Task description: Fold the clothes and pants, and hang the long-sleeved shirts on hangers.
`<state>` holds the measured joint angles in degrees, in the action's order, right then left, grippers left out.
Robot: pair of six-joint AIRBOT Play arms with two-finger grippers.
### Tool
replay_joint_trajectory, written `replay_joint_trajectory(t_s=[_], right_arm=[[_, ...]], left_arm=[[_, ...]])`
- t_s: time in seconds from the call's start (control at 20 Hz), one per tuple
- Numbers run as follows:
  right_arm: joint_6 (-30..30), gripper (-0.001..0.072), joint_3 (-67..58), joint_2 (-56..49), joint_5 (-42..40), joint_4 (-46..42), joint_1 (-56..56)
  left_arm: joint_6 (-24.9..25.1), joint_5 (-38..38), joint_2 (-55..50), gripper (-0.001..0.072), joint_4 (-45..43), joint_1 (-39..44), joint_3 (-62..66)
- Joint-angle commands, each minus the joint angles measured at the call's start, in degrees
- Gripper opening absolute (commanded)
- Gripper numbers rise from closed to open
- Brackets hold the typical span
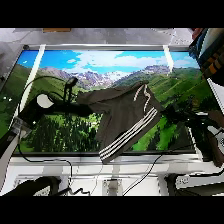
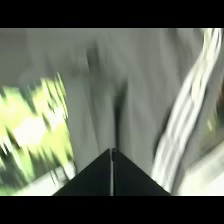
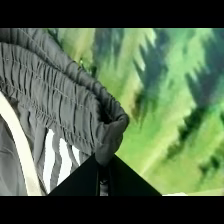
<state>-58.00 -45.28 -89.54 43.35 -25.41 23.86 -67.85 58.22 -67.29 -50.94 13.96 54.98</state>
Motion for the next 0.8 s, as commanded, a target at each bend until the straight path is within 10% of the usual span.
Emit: replay_joint_trajectory(t_s=[0.0, 0.1, 0.2, 0.25, 0.75], right_arm=[[0.1, 0.0025, 0.0, 0.0, 2.3, 0.2, -0.1], [0.0, 0.0026, 0.0, 0.0, 2.6, 0.2, -0.1], [0.0, 0.0026, 0.0, 0.0, 3.3, 0.2, -0.1], [0.0, 0.0026, 0.0, 0.0, 3.7, 0.2, -0.1], [0.0, 0.0026, 0.0, 0.0, 6.8, 0.2, -0.1]], left_arm=[[-8.3, 6.6, 5.8, 0.0009, -2.6, 1.5, -7.6], [-12.3, 6.6, 10.2, 0.0079, -2.4, 3.0, -14.2], [-13.2, 6.5, 11.9, 0.0629, -0.5, 5.1, -19.8], [-13.1, 6.4, 11.8, 0.0697, 0.8, 6.5, -22.2], [-14.8, 3.0, 6.1, 0.0661, 3.0, 17.1, -27.1]])
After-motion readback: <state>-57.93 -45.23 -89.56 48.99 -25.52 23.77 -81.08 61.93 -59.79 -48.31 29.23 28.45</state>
